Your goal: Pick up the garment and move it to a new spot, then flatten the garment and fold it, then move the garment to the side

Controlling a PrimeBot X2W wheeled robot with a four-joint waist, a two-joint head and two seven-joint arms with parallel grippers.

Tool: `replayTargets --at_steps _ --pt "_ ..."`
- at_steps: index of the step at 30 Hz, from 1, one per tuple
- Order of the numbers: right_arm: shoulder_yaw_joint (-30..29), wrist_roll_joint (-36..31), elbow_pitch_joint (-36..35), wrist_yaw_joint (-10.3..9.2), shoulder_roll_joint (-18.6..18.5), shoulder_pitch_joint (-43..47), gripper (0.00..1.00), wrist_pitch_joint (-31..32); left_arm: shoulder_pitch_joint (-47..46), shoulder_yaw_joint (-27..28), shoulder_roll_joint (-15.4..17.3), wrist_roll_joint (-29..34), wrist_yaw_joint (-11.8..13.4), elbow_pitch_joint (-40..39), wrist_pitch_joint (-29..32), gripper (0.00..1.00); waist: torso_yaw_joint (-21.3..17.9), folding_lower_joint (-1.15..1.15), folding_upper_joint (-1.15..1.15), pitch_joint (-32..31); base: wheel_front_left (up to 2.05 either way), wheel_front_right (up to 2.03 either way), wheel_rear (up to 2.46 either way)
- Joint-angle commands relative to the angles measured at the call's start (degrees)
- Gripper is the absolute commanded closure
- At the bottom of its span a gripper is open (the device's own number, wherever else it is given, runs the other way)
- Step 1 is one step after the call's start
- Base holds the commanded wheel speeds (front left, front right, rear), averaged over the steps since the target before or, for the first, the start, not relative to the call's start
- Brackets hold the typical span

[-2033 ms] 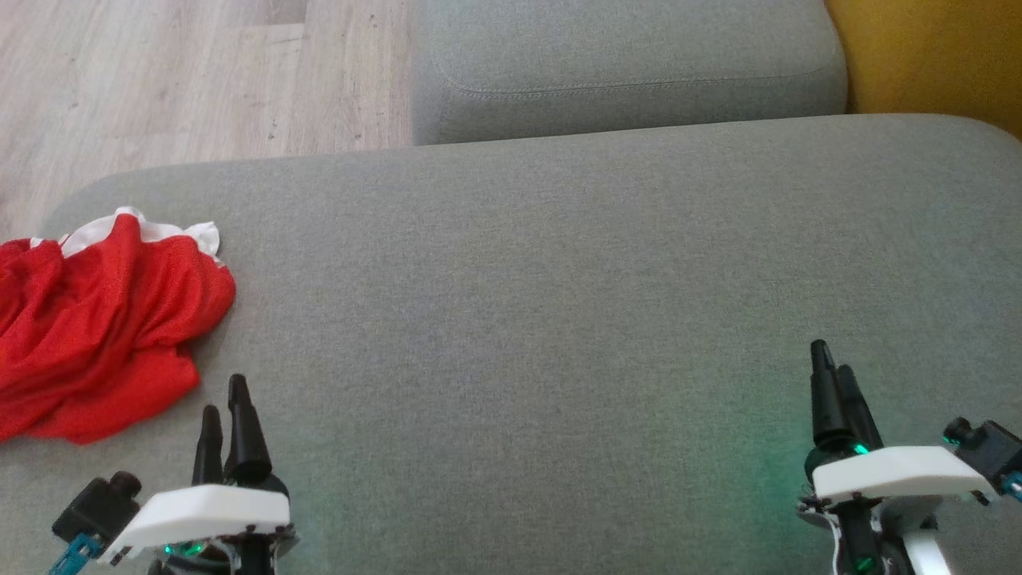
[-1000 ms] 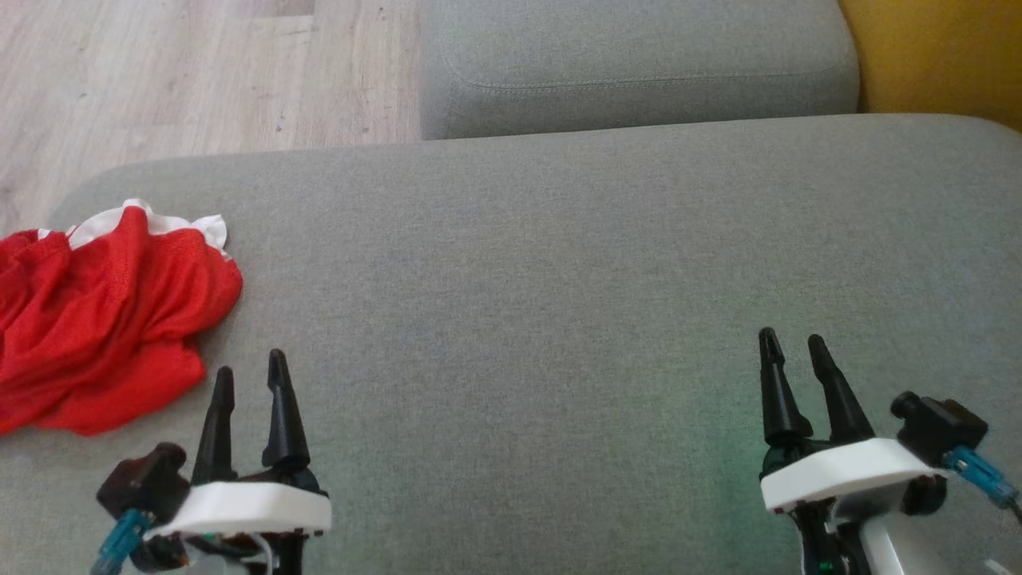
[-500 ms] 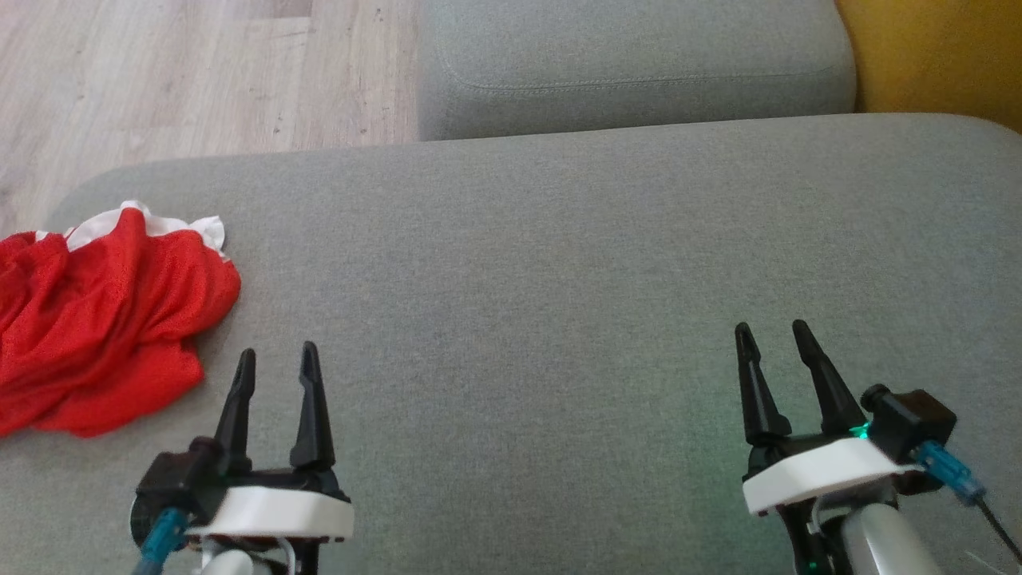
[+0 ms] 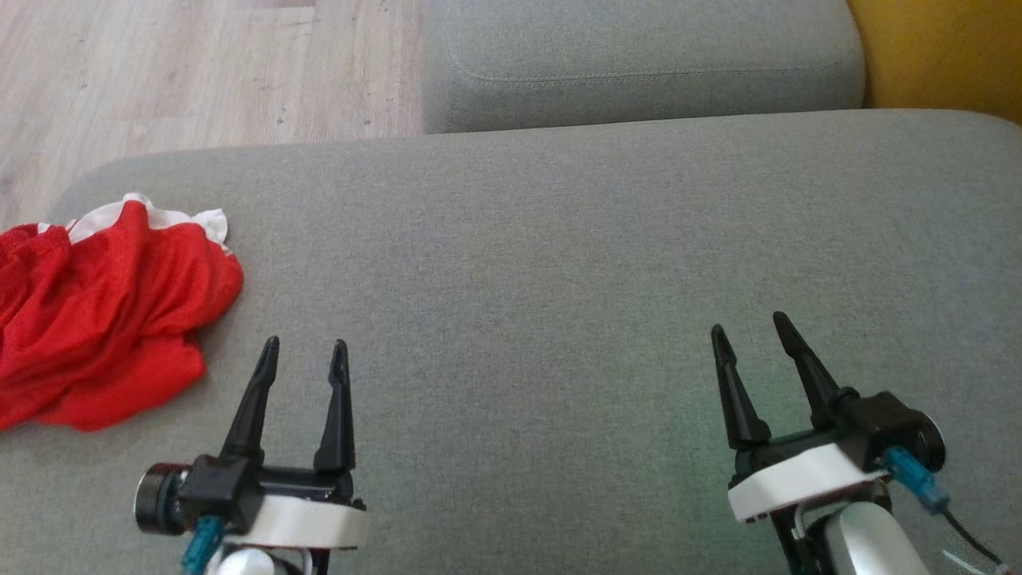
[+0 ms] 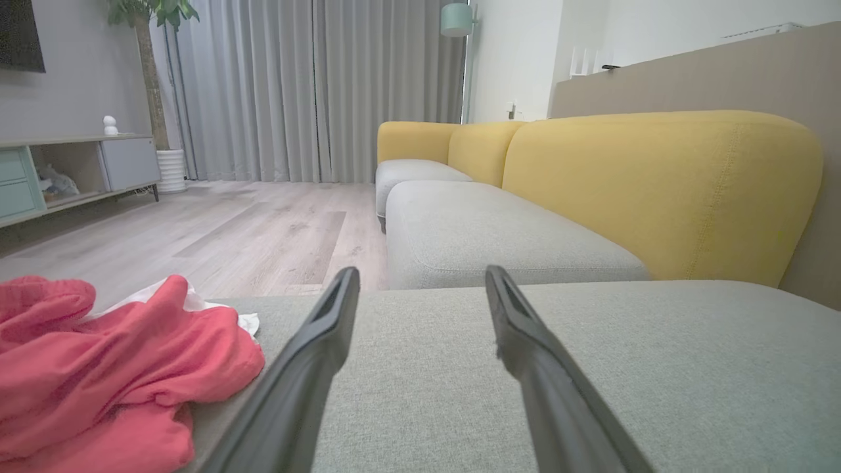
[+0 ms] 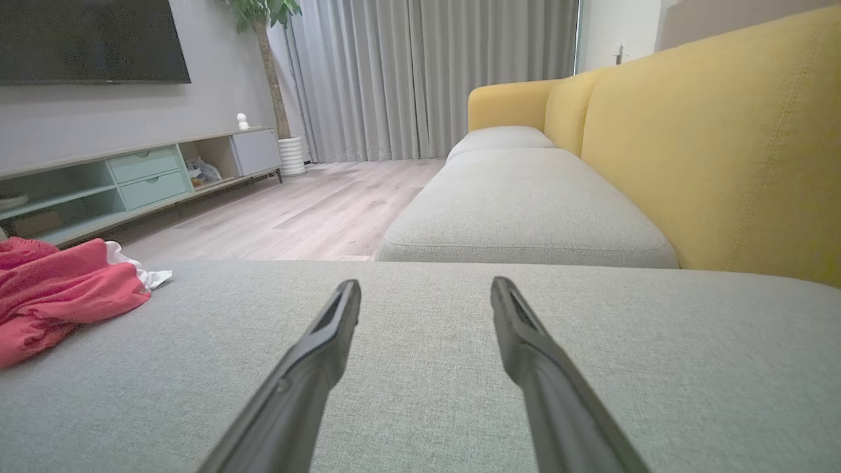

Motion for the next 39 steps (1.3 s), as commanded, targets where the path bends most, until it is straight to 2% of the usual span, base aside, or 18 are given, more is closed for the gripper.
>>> replayTargets --at_steps 1,11,28,33,39 --pt "1.67 -1.91 -2.4 -0.04 -0.53 -3.05 0.0 -1.16 -2.98 1.19 0.8 1.83 0.35 -2.27 -0.9 0.0 0.01 0.0 0.0 0.01 0.0 0.0 0.0" --pt "2.74 -8.91 -3.01 -0.04 -0.57 -3.26 0.0 -2.74 -3.17 0.41 0.89 8.81 1.19 -2.5 -2.49 0.0 0.2 0.0 0.0 0.09 0.0 0.0 0.0" --pt "1.72 -8.6 -3.05 -0.04 -0.57 -2.59 0.0 -2.74 -3.05 1.1 0.59 8.41 1.19 -1.56 -2.49 0.0 0.68 0.0 0.0 0.97 0.0 0.0 0.0" --pt "1.55 -8.65 -2.96 -0.04 -0.57 -2.62 0.0 -2.74 -3.42 1.56 0.33 8.34 1.51 -0.98 -2.49 0.0 2.75 0.0 0.0 1.5 0.0 0.0 0.0" --pt "1.52 -9.02 -2.89 -0.04 -0.57 -2.57 0.0 -2.74 -3.38 2.16 -0.11 8.14 2.09 -0.81 -2.49 0.0 8.1 0.0 0.0 2.2 0.0 0.0 0.0"
